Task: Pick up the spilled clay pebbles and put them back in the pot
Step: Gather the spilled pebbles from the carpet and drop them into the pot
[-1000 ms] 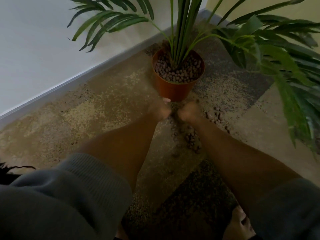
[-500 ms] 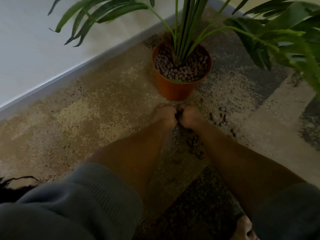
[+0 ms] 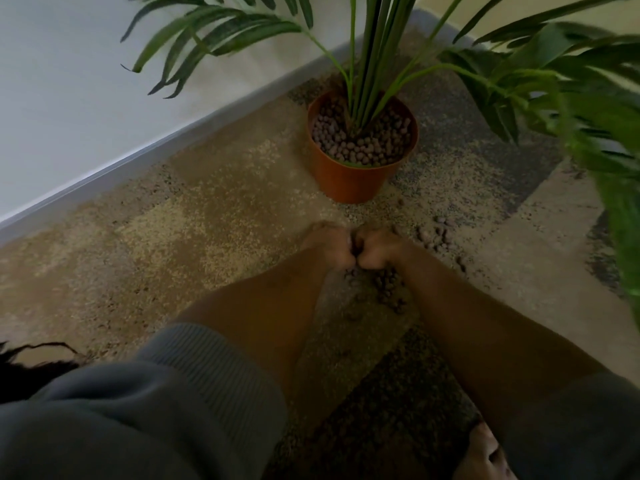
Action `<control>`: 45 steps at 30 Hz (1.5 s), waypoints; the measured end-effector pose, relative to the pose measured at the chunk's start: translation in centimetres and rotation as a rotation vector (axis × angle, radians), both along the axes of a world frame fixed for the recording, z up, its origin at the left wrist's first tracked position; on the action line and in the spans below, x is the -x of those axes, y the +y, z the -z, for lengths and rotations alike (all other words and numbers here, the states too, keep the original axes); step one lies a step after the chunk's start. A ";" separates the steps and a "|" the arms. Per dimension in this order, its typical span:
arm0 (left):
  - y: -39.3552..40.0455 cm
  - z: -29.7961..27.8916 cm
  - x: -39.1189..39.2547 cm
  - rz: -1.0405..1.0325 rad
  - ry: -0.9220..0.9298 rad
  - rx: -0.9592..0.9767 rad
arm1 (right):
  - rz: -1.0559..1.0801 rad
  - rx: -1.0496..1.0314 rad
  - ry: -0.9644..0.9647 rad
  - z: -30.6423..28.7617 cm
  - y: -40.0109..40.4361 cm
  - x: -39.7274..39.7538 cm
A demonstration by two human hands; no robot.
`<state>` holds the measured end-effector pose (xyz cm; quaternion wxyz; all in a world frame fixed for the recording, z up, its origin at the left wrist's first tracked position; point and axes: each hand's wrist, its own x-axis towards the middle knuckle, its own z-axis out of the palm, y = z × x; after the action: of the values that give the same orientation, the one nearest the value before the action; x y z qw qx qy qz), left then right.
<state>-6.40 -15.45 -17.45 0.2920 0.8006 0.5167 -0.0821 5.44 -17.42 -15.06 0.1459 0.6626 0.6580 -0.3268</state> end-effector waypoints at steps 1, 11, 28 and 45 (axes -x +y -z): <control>-0.2 -0.1 0.1 0.023 0.024 -0.013 | 0.001 -0.011 0.008 -0.1 -0.4 0.1; -1.1 -0.6 1.3 0.029 0.009 -0.040 | 0.095 -0.106 0.095 0.5 -3.0 0.9; -2.0 -0.6 1.4 0.075 0.193 0.153 | 0.208 -0.074 0.183 0.8 -4.2 1.1; -3.1 -1.6 2.8 -1.008 -0.910 0.936 | 1.353 0.203 1.343 -0.4 -3.1 0.3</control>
<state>-9.19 -18.58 -15.84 0.7781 0.2233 0.5574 0.1843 5.18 -20.52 -14.68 -0.4248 0.5608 0.0508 -0.7089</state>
